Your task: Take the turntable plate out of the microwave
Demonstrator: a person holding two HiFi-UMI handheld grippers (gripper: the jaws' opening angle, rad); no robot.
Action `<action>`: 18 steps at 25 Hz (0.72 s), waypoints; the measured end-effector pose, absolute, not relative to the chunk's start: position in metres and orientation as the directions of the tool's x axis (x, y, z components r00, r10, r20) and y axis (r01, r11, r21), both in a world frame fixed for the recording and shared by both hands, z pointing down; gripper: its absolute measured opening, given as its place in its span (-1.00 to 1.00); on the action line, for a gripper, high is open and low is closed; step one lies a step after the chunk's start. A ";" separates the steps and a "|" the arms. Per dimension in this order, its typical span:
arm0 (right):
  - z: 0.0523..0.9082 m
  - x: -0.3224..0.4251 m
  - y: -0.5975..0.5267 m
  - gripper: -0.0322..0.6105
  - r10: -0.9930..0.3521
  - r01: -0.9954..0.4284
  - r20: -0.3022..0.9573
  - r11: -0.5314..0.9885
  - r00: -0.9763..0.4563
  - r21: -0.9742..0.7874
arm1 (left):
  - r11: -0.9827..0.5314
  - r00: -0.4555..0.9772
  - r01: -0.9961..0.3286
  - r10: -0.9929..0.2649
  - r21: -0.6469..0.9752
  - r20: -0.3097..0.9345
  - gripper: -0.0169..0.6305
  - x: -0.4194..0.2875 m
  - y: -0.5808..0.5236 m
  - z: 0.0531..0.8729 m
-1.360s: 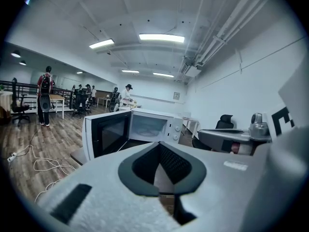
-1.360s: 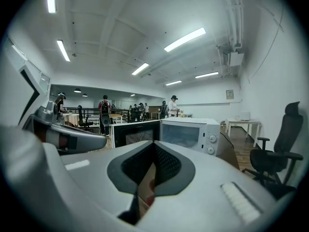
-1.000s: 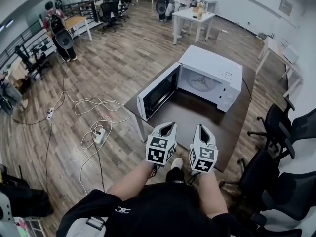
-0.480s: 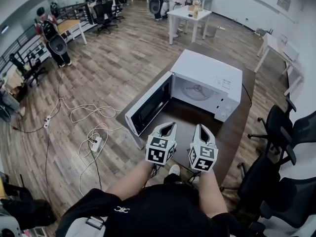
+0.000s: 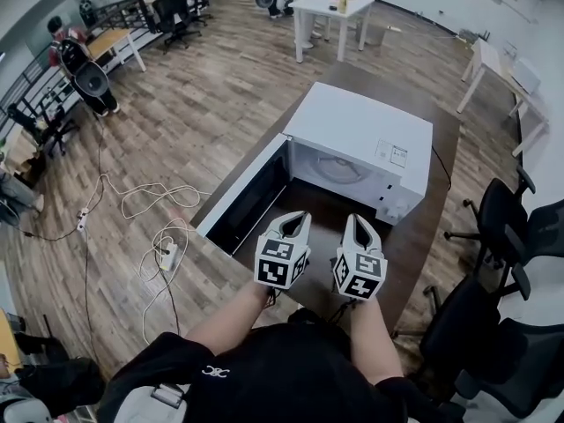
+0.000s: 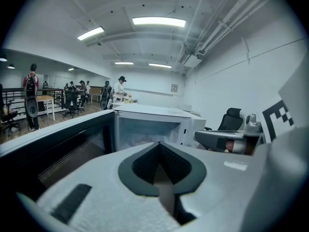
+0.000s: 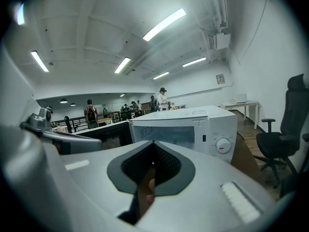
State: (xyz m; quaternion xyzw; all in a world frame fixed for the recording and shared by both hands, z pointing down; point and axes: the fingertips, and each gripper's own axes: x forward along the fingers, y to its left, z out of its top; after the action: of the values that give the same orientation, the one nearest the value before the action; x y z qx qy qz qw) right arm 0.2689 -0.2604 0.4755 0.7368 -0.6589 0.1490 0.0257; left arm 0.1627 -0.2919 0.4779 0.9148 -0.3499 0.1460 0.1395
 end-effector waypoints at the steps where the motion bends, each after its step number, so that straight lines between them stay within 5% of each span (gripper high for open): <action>1: 0.478 0.274 -0.265 -0.88 -0.962 -0.978 0.260 -0.130 0.084 -0.164 | -0.716 0.710 -0.682 -0.598 0.150 0.373 -0.92 0.167 -0.297 0.480; 18: 0.552 0.318 -0.350 -0.87 -0.927 -0.993 0.375 -0.061 0.017 -0.105 | -0.699 0.672 -0.699 -0.571 0.150 0.471 -0.92 0.216 -0.366 0.526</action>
State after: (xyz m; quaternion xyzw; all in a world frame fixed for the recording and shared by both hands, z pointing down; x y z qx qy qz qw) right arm 0.3176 -0.3496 0.5517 0.7070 -0.6787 0.1752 0.0941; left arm 0.2165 -0.3659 0.5263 0.9002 -0.3528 0.1984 0.1610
